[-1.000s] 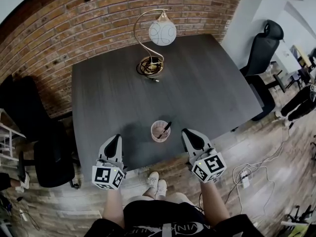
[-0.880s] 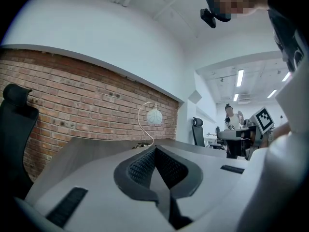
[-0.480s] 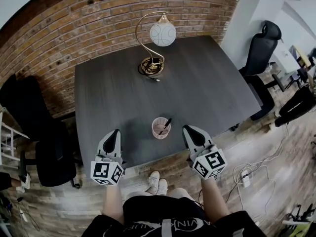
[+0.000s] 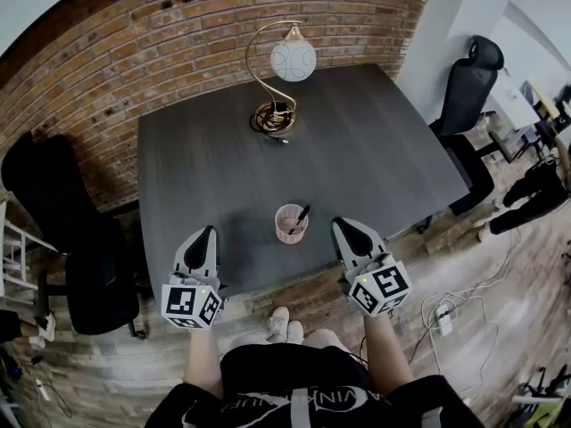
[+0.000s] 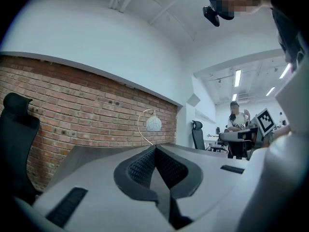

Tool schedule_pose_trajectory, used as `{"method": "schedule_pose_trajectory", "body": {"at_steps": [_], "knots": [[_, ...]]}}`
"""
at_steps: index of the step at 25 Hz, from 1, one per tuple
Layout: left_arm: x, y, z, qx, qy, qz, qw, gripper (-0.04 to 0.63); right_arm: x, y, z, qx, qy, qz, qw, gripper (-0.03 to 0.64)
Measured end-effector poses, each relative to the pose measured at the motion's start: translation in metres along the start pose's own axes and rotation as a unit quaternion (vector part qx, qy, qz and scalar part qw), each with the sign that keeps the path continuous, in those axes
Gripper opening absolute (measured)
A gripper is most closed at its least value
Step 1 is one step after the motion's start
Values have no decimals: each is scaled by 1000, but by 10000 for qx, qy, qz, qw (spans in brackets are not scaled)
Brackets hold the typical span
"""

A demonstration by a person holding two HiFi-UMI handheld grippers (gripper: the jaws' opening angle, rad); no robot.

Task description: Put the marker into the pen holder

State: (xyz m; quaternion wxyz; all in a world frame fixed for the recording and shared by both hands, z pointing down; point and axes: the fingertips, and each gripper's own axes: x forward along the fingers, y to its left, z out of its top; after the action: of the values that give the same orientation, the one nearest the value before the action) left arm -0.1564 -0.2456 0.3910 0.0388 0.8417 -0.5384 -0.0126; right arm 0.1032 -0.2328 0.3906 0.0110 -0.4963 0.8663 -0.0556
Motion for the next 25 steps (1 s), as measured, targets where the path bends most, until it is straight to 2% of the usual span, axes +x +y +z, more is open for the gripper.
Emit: {"method": "schedule_pose_trajectory", "body": {"at_steps": [25], "knots": [[-10, -1, 11, -20, -93, -40, 9999, 12, -13, 3, 5, -16, -25, -131, 9999, 34]]}}
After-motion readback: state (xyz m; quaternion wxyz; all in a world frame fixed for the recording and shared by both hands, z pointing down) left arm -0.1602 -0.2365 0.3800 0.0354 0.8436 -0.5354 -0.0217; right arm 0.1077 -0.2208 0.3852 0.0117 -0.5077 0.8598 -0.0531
